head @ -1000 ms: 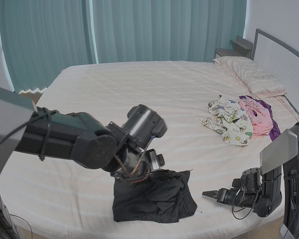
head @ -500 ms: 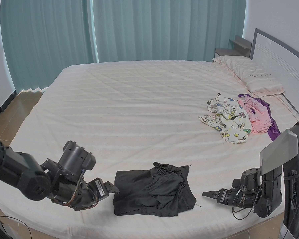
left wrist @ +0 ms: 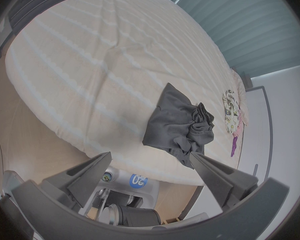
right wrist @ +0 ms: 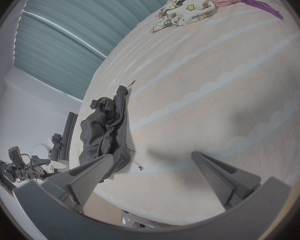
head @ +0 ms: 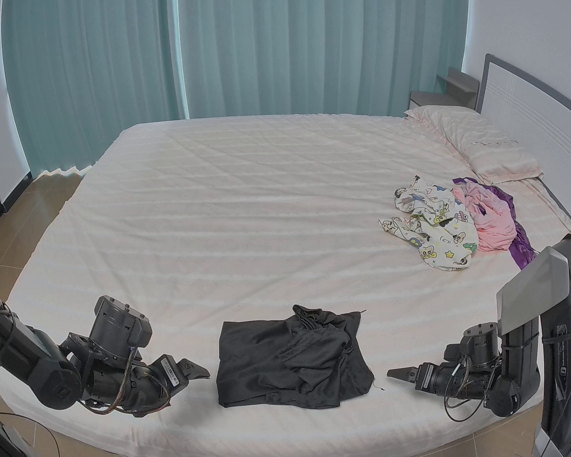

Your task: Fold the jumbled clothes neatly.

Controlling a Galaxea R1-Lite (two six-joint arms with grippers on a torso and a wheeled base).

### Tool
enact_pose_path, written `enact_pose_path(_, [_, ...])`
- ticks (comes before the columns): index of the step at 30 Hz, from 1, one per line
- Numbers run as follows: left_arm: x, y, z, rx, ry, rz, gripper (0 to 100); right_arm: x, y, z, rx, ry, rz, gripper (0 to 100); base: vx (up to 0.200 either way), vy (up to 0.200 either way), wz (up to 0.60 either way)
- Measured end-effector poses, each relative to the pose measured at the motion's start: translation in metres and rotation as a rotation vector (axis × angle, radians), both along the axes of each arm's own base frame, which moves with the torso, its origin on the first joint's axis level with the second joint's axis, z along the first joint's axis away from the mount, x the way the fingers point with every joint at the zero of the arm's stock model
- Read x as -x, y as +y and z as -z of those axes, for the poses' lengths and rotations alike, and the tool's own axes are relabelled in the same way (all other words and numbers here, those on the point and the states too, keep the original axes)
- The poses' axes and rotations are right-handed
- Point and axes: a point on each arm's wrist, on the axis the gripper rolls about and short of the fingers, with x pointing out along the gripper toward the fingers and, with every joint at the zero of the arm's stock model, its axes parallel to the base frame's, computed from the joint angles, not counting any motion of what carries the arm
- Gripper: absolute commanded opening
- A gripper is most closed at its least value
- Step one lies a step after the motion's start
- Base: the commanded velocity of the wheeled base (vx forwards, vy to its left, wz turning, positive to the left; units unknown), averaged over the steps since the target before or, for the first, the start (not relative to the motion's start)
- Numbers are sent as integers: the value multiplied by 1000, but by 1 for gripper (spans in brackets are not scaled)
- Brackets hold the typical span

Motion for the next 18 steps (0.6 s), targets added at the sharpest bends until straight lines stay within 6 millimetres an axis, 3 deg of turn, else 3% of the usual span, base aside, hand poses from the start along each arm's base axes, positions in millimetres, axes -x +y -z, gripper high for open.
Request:
enact_pose_path(16, [-15, 49, 6, 165, 34, -115, 100, -3, -1, -3, 52, -37, 66, 100, 0, 200, 0])
enact_pose_path(18, [-15, 52, 7, 167, 31, -120, 100, -5, 3, -8, 81, -73, 91, 100, 0, 0, 0])
